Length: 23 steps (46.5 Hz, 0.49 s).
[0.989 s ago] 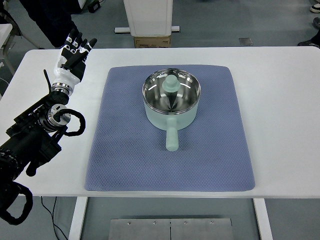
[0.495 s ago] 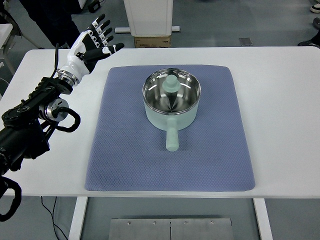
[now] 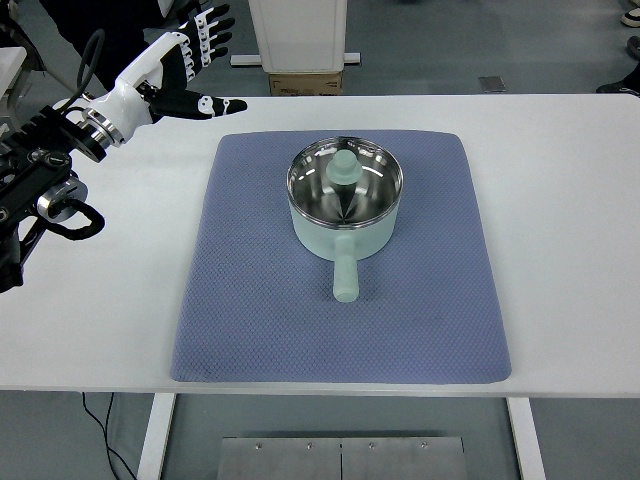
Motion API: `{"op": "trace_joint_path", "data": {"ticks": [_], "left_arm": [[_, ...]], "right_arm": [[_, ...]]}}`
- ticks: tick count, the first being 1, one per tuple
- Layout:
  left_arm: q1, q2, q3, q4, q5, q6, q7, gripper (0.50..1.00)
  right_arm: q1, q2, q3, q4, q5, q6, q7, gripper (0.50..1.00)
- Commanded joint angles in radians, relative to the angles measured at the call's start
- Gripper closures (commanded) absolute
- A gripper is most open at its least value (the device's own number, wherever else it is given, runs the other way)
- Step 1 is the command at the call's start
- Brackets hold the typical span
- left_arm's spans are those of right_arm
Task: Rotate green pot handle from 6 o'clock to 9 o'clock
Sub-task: 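Raise the left hand and reach over the far rim of the green saucepan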
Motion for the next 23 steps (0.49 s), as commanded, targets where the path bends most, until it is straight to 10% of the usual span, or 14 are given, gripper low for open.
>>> {"op": "trace_joint_path", "data": {"ticks": [1, 23], "left_arm": [[-0.003, 0.038, 0.019, -0.067, 0.085, 0.001, -0.017, 0.5], [-0.115, 0.08, 0.122, -0.213, 0.474, 0.001, -0.159, 0.5]], "right_arm": [[-0.001, 0.0, 0.0, 0.001, 0.0, 0.0, 0.0, 0.5], [0.001, 0.0, 0.0, 0.001, 0.0, 0.0, 0.0, 0.5]]}}
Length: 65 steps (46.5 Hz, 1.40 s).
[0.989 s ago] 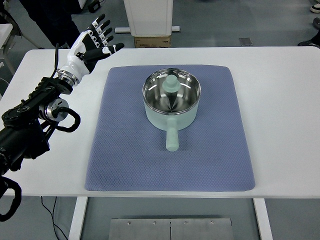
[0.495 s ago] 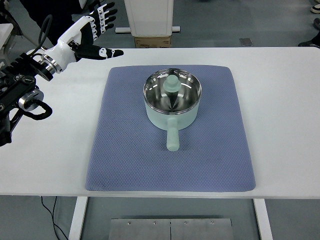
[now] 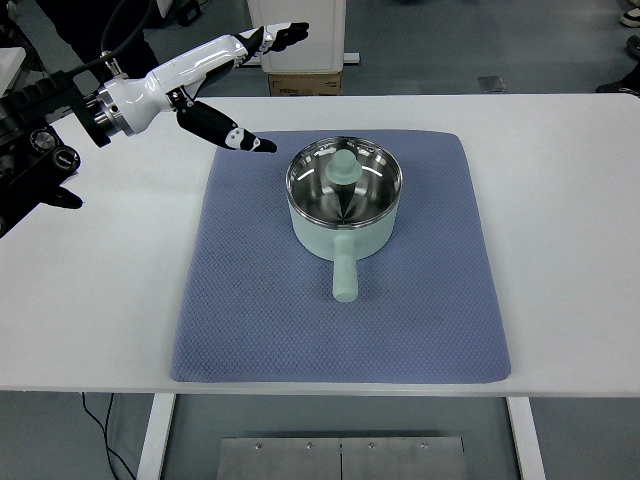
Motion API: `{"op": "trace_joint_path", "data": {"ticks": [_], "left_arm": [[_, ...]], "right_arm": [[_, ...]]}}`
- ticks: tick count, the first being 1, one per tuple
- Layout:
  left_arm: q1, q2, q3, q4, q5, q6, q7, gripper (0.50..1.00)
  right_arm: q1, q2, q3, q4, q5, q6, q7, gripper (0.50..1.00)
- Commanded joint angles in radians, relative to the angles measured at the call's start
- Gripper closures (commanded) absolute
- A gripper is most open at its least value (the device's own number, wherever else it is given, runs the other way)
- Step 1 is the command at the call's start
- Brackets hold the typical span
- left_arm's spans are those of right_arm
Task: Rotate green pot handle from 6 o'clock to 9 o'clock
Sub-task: 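Raise the left hand and reach over the far rim of the green saucepan, then lower the left hand onto the saucepan rim and hook the fingers over it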
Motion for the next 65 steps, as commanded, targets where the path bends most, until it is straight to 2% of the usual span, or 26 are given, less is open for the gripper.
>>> {"op": "trace_joint_path", "data": {"ticks": [1, 11, 17, 35, 50, 60, 65], "left_arm": [[-0.046, 0.0, 0.071, -0.001, 0.015, -0.001, 0.0, 0.5], [-0.242, -0.014, 0.368, -0.004, 0.015, -0.001, 0.0, 0.5], [-0.302, -0.013, 0.419, -0.019, 0.025, 0.001, 0.0, 0.5], [-0.316, -0.008, 0.419, -0.146, 0.285, 0.005, 0.0, 0.5], [-0.325, 0.0, 0.419, -0.286, 0.315, 0.008, 0.0, 0.5], [-0.357, -0.013, 0.503, -0.292, 0.391, -0.008, 0.0, 0.5], [-0.391, -0.014, 0.551, -0.292, 0.393, -0.045, 0.0, 0.5]], "right_arm": [[0.0, 0.0, 0.0, -0.001, 0.0, 0.0, 0.0, 0.5], [0.0, 0.0, 0.0, 0.001, 0.0, 0.0, 0.0, 0.5], [0.0, 0.0, 0.0, -0.001, 0.0, 0.0, 0.0, 0.5], [0.0, 0.0, 0.0, 0.001, 0.0, 0.0, 0.0, 0.5], [0.0, 0.0, 0.0, -0.001, 0.0, 0.0, 0.0, 0.5], [0.0, 0.0, 0.0, 0.001, 0.0, 0.0, 0.0, 0.5], [0.0, 0.0, 0.0, -0.001, 0.0, 0.0, 0.0, 0.5]]}}
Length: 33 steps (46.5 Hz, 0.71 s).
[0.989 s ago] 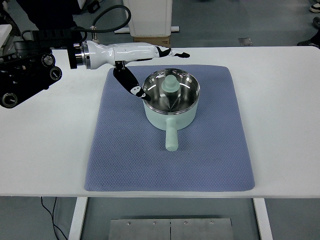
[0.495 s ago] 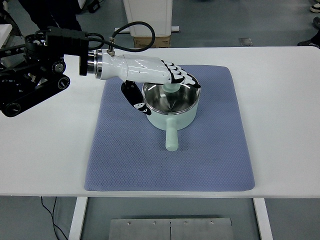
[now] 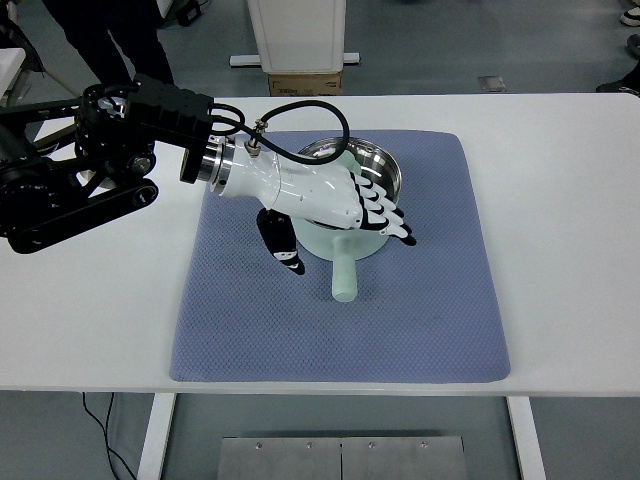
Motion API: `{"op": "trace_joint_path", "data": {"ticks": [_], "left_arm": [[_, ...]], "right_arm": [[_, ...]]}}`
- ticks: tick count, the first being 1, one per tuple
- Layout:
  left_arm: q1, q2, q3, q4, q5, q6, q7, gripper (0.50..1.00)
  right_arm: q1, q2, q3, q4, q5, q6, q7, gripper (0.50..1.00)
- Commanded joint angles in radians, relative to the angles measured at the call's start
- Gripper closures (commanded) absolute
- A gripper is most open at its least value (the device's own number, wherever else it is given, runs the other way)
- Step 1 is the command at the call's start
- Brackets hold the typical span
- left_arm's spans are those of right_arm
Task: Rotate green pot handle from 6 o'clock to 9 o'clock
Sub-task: 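Lower the left hand onto the saucepan rim and hook the fingers over it, then drag the rim with the left hand, turning the pot counterclockwise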
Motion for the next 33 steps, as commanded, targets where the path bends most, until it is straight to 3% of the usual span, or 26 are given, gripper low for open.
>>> {"op": "trace_joint_path", "data": {"ticks": [1, 12, 33], "left_arm": [[-0.022, -0.002, 0.024, 0.0, 0.001, -0.033, 0.0, 0.5], [-0.05, -0.026, 0.029, 0.005, 0.002, -0.115, 0.0, 0.5], [-0.043, -0.117, 0.107, 0.056, 0.008, -0.118, 0.0, 0.5]], "right_arm": [[0.0, 0.0, 0.0, -0.001, 0.0, 0.0, 0.0, 0.5], [0.0, 0.0, 0.0, 0.0, 0.0, 0.0, 0.0, 0.5], [0.0, 0.0, 0.0, 0.0, 0.0, 0.0, 0.0, 0.5]]}}
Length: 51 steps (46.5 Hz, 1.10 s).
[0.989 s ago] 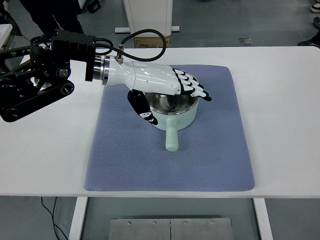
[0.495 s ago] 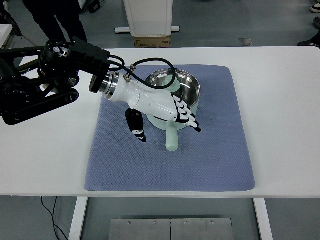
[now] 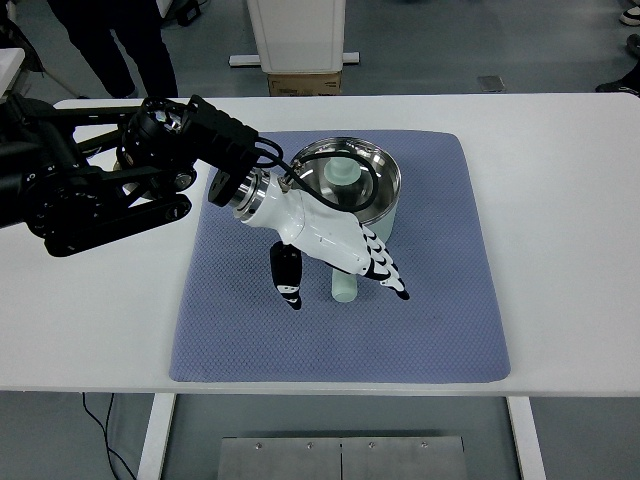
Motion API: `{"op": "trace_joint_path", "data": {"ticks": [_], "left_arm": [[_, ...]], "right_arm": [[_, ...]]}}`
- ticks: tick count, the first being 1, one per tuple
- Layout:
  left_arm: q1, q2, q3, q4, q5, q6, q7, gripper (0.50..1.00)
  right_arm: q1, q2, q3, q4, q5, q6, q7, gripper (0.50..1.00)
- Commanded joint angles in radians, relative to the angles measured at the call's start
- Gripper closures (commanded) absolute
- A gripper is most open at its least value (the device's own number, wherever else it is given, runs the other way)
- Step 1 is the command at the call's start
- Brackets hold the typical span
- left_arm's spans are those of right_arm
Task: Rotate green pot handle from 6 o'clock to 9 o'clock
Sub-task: 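Drag the rim with the left hand, turning the pot counterclockwise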
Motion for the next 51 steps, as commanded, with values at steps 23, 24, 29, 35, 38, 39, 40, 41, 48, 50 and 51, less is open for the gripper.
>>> {"op": "trace_joint_path", "data": {"ticks": [23, 24, 29, 35, 38, 39, 40, 41, 48, 50, 51], "left_arm": [[0.04, -0.023, 0.018, 0.06, 0.027, 0.005, 0.0, 0.5], [0.042, -0.028, 0.018, 0.061, 0.027, 0.005, 0.0, 0.5], [0.046, -0.038, 0.018, 0.064, 0.027, 0.005, 0.0, 0.5], [0.055, -0.049, 0.028, 0.064, 0.028, 0.005, 0.0, 0.5], [0.055, -0.051, 0.033, 0.064, 0.028, 0.005, 0.0, 0.5], [0.055, -0.051, 0.036, 0.064, 0.028, 0.005, 0.0, 0.5], [0.055, -0.051, 0.039, 0.064, 0.028, 0.005, 0.0, 0.5], [0.055, -0.051, 0.041, 0.064, 0.028, 0.005, 0.0, 0.5], [0.057, -0.049, 0.048, 0.064, 0.053, 0.005, 0.0, 0.5], [0.057, -0.049, 0.048, 0.064, 0.057, 0.005, 0.0, 0.5], [0.057, -0.049, 0.048, 0.064, 0.057, 0.005, 0.0, 0.5]], "right_arm": [[0.0, 0.0, 0.0, -0.001, 0.0, 0.0, 0.0, 0.5], [-0.001, 0.0, 0.0, 0.0, 0.0, 0.0, 0.0, 0.5], [0.0, 0.0, 0.0, -0.001, 0.0, 0.0, 0.0, 0.5], [0.0, 0.0, 0.0, 0.0, 0.0, 0.0, 0.0, 0.5], [0.0, 0.0, 0.0, 0.0, 0.0, 0.0, 0.0, 0.5], [0.0, 0.0, 0.0, 0.0, 0.0, 0.0, 0.0, 0.5], [0.0, 0.0, 0.0, 0.0, 0.0, 0.0, 0.0, 0.5], [0.0, 0.0, 0.0, 0.0, 0.0, 0.0, 0.0, 0.5], [0.0, 0.0, 0.0, 0.0, 0.0, 0.0, 0.0, 0.5], [0.0, 0.0, 0.0, -0.001, 0.0, 0.0, 0.0, 0.5], [0.0, 0.0, 0.0, 0.0, 0.0, 0.0, 0.0, 0.5]]}}
